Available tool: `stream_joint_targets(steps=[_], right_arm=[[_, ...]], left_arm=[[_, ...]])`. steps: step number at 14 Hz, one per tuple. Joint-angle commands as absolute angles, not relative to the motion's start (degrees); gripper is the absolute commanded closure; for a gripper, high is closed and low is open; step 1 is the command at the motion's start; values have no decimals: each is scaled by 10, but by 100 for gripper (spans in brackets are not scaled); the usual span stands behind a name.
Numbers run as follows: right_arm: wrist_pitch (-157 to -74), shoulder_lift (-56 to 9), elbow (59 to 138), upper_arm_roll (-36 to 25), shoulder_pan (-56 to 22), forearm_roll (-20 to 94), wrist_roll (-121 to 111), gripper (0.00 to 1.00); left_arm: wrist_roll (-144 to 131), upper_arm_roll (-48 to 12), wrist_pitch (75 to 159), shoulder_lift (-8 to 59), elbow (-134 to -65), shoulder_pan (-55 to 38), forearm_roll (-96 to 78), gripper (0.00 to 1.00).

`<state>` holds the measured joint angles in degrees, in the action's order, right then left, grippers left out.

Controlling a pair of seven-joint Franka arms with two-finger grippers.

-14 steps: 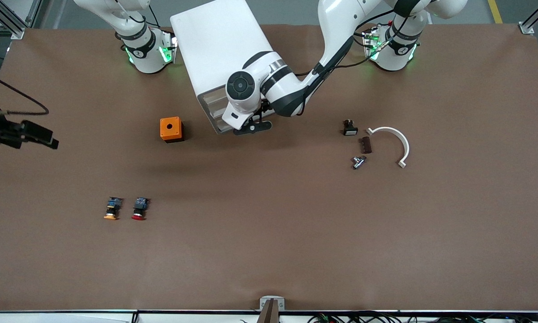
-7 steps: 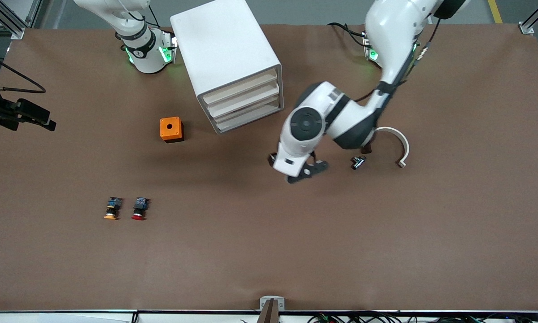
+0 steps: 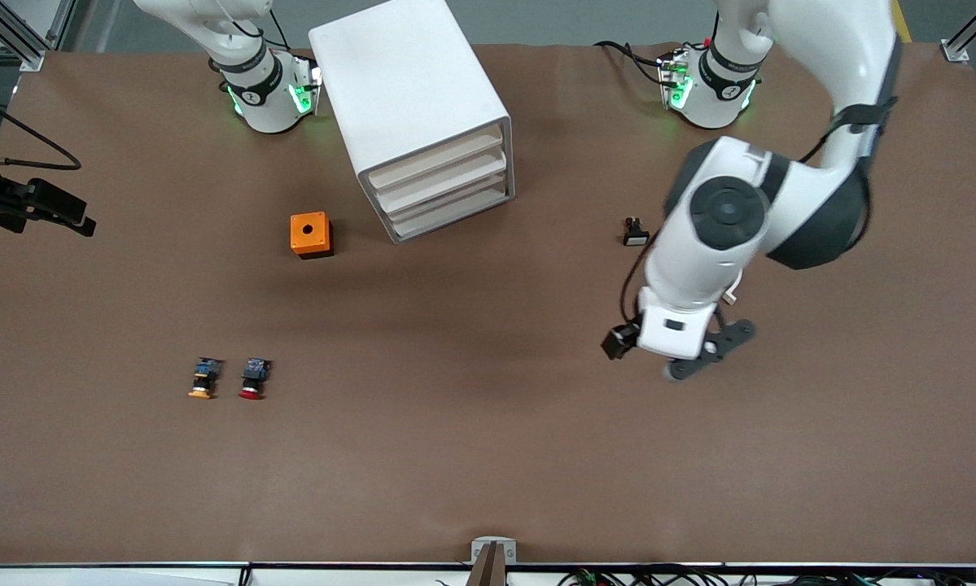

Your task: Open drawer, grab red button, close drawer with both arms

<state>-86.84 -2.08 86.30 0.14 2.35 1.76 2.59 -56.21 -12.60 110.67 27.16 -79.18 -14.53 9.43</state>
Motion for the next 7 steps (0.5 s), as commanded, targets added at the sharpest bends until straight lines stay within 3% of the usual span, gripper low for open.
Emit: stream_joint_targets(steps=[1, 7], right_arm=[[-879, 1, 889, 8, 29, 7, 35, 0], [-879, -1, 888, 11, 27, -15, 35, 0]], left_arm=[[-501, -133, 1098, 232, -804, -103, 104, 1], [-356, -137, 1006, 164, -804, -35, 96, 1]])
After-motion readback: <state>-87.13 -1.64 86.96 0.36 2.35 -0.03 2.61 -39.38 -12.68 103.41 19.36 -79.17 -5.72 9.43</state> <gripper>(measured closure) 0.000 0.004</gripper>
